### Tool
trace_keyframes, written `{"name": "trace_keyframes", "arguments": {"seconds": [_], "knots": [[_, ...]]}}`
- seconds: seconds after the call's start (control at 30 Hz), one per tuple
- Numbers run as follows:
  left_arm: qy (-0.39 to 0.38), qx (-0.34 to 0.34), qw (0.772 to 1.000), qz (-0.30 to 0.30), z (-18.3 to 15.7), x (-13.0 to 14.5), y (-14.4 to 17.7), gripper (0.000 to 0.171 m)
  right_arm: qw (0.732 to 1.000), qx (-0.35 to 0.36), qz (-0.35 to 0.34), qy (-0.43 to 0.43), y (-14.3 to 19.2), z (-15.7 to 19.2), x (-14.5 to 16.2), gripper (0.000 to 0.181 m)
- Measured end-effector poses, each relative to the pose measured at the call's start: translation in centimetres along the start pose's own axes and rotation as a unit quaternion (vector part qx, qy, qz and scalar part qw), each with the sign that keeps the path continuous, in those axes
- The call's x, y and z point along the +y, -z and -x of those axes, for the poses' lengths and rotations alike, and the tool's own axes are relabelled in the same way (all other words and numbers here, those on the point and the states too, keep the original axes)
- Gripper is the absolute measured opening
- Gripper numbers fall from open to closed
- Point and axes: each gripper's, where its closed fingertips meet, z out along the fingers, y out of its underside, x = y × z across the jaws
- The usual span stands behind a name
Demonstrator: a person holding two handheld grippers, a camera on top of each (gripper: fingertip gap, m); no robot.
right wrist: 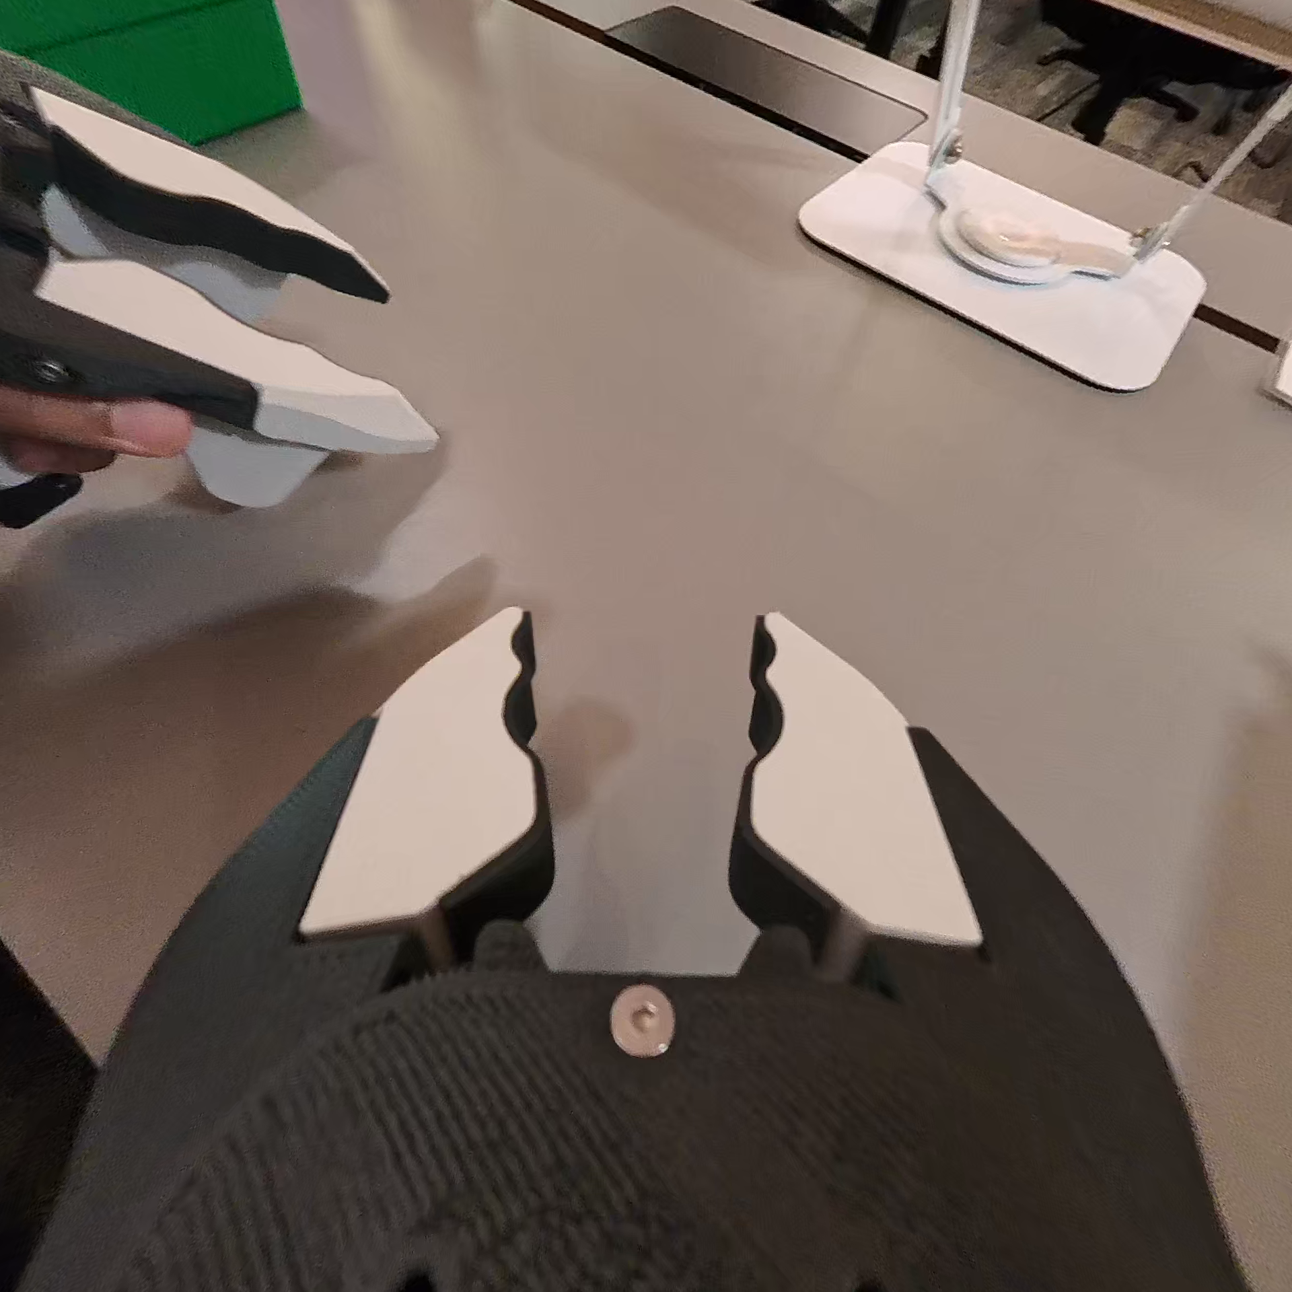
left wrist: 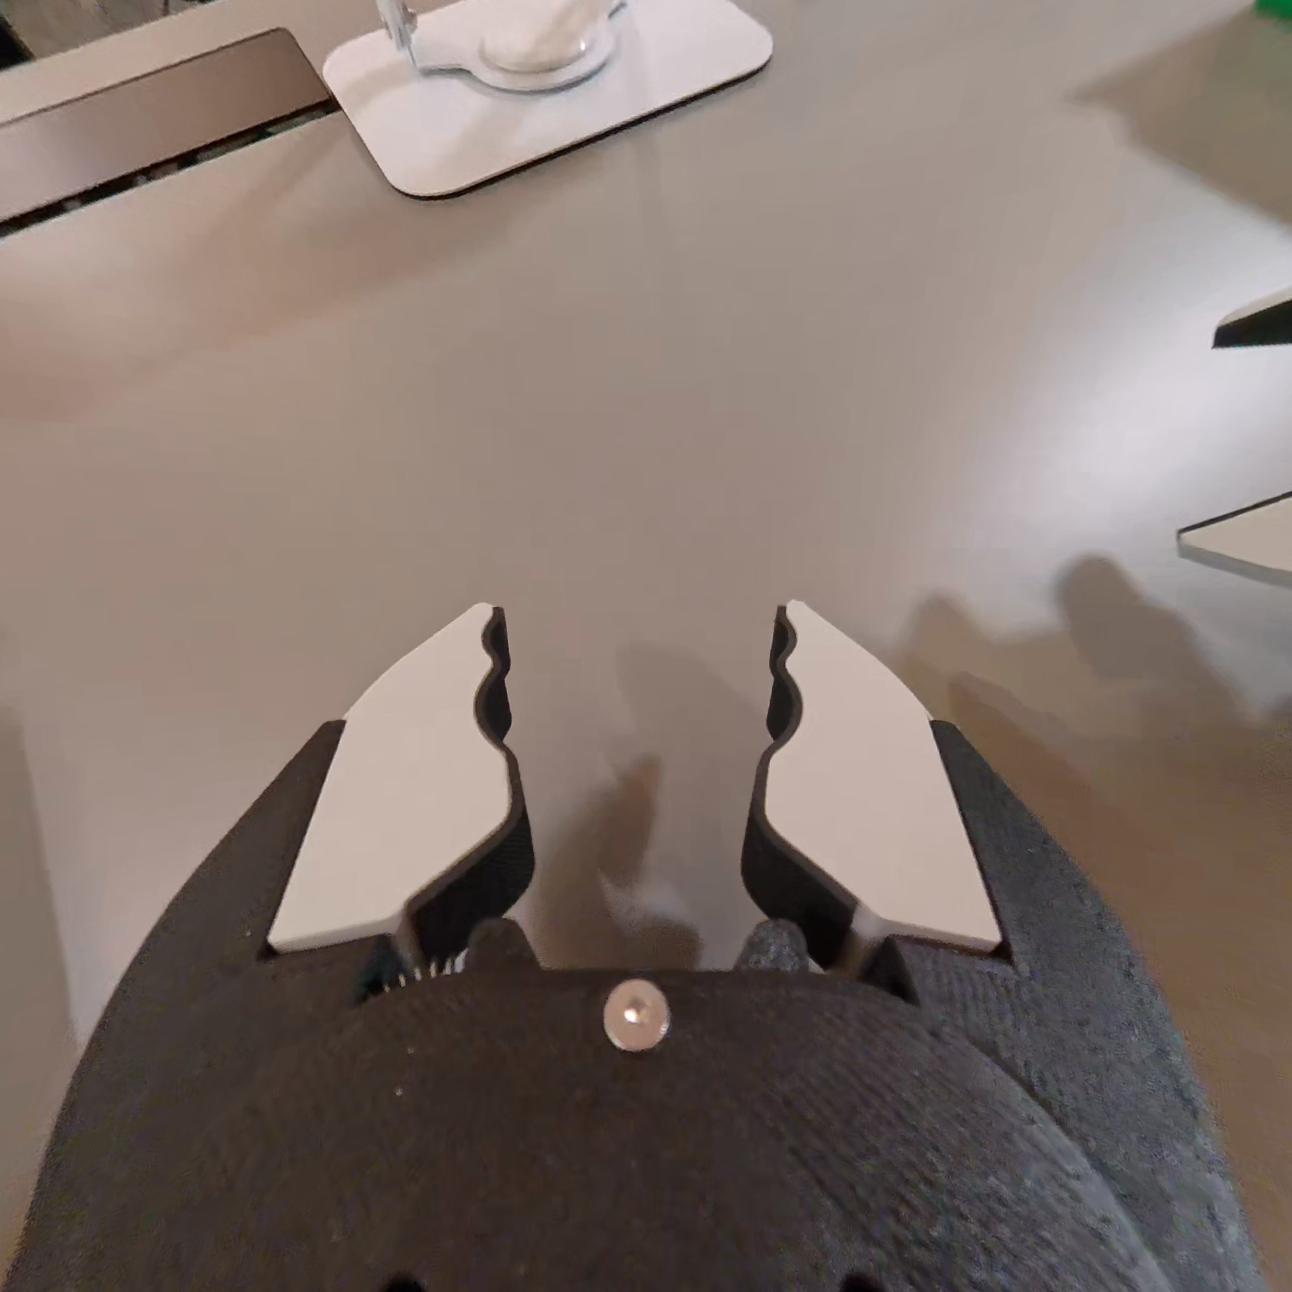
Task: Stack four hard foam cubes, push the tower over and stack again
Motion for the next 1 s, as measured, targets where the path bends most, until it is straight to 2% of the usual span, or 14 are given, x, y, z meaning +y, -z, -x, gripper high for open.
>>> {"name": "trace_keyframes", "arguments": {"seconds": [0.2,0.37,0.67,0.83,1.0], "knots": [[-0.015,-0.016,1.0,-0.005,0.0,-0.2,-0.1,0.072,1.0,-0.027,0.0,0.006,-0.2,1.3,-0.2,0.07],[-0.007,-0.026,0.999,-0.022,0.5,-0.6,0.5,0.07,0.999,-0.039,0.001,0.021,-0.2,2.1,-0.7,0.071],[0.028,-0.044,0.998,-0.019,1.9,0.8,2.6,0.074,0.995,-0.093,-0.015,0.034,-1.7,4.9,-2.1,0.076],[0.064,-0.068,0.995,-0.02,3.3,2.2,4.2,0.073,0.99,-0.131,-0.036,0.032,-2.1,6.7,-3.6,0.079],[0.106,-0.087,0.99,-0.03,4.9,3.2,6.1,0.072,0.98,-0.188,-0.067,-0.025,-2.5,7.8,-7.0,0.079]]}}
